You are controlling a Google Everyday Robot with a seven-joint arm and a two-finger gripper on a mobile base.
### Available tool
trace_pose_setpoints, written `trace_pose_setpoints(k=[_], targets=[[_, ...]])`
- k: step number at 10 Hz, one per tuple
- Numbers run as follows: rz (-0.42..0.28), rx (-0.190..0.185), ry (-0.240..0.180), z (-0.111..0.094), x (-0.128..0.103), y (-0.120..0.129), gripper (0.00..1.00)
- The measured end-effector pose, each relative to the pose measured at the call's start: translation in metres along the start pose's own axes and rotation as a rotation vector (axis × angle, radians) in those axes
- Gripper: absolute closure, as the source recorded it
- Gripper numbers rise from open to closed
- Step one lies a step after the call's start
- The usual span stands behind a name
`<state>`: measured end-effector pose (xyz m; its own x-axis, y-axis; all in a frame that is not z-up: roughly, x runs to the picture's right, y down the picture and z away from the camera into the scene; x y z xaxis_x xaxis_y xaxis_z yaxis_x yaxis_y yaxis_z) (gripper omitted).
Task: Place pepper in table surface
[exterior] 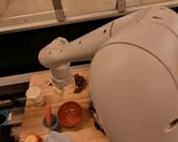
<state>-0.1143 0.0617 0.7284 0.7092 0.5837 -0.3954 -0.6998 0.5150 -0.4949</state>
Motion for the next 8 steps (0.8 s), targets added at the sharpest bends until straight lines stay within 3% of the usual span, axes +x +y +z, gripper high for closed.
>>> trace_pose_setpoints(k=[4,6,8], targets=[[0.037,-0.054,0.01,0.012,0.024,-0.011,0.33],[-0.009,-0.079,-0.003,0.015,0.017,0.001,0.33],[-0.058,-0.098,-0.015,0.018,-0.004,0.018,0.33]])
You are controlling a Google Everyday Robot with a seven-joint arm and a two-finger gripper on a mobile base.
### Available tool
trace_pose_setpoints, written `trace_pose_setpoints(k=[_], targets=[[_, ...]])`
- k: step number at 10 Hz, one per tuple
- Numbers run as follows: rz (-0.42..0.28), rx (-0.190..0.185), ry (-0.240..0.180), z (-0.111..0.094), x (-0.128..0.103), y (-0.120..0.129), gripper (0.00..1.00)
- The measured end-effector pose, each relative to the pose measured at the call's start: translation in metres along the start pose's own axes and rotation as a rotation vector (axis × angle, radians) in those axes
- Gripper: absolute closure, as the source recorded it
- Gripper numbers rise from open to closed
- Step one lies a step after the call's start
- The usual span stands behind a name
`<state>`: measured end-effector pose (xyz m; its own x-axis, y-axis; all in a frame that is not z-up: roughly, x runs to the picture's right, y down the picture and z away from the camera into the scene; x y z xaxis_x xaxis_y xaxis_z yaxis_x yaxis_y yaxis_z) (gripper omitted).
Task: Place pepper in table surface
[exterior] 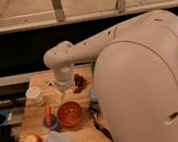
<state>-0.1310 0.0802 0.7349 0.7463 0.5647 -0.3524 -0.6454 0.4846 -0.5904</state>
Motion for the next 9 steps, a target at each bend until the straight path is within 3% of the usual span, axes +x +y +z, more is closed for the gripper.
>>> trace_pose_setpoints(k=[4,7,9], targets=[[-0.171,-0.07,-0.006,0.025,-0.072,0.058,0.33],[-0.263,-0.099,0.02,0.042,-0.083,0.094,0.33],[-0.269,-0.104,0.031,0.046,-0.078,0.095,0.33]])
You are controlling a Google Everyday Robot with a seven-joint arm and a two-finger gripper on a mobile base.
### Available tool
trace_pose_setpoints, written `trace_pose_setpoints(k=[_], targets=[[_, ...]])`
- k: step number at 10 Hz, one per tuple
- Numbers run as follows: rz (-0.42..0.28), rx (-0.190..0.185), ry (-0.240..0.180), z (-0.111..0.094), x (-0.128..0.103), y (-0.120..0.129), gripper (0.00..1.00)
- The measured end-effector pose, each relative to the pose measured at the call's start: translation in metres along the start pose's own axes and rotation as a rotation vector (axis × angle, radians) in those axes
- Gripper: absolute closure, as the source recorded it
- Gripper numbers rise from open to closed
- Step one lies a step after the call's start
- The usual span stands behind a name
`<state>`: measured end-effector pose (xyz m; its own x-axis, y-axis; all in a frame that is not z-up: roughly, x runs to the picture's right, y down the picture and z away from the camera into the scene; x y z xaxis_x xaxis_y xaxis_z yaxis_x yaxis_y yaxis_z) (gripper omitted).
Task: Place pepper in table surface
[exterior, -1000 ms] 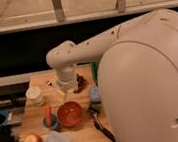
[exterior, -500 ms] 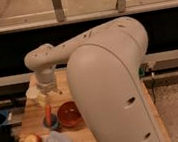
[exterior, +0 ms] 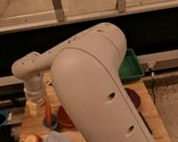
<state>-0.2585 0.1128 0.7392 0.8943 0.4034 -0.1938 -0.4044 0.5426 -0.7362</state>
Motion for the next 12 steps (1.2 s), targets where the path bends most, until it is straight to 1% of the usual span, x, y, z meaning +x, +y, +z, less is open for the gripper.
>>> trace_pose_setpoints(k=[2,5,8,10,12], targets=[[0.018,-0.004,0.005,0.001,0.01,-0.006,0.33],[0.029,-0.002,0.01,0.001,0.013,-0.016,0.33],[0.046,-0.009,0.033,0.011,0.019,-0.023,0.33],[0.068,-0.022,0.044,0.017,0.028,-0.026,0.33],[0.078,-0.035,0.051,0.023,0.032,-0.025,0.33]])
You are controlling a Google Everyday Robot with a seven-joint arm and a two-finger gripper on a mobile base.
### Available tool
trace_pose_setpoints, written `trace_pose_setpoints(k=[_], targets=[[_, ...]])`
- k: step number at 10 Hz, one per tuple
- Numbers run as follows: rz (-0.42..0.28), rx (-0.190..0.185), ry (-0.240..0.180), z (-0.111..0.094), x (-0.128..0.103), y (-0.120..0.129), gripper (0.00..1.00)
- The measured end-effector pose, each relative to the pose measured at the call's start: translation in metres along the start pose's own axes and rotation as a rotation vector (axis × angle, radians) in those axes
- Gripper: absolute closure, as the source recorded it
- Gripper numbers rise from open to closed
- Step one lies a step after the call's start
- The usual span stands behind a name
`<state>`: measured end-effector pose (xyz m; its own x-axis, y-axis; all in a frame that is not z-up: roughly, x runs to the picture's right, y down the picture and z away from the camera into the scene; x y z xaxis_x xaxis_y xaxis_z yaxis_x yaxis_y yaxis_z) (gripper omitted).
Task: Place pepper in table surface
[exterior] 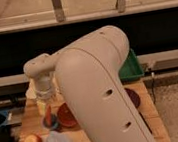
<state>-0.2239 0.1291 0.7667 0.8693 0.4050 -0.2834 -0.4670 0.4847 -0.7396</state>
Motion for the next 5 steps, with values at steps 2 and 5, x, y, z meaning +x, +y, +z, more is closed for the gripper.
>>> trace_pose_setpoints(k=[2,5], targets=[[0.004,-0.019,0.005,0.008,0.002,0.002,0.33],[0.003,-0.034,0.007,0.015,0.001,0.005,0.36]])
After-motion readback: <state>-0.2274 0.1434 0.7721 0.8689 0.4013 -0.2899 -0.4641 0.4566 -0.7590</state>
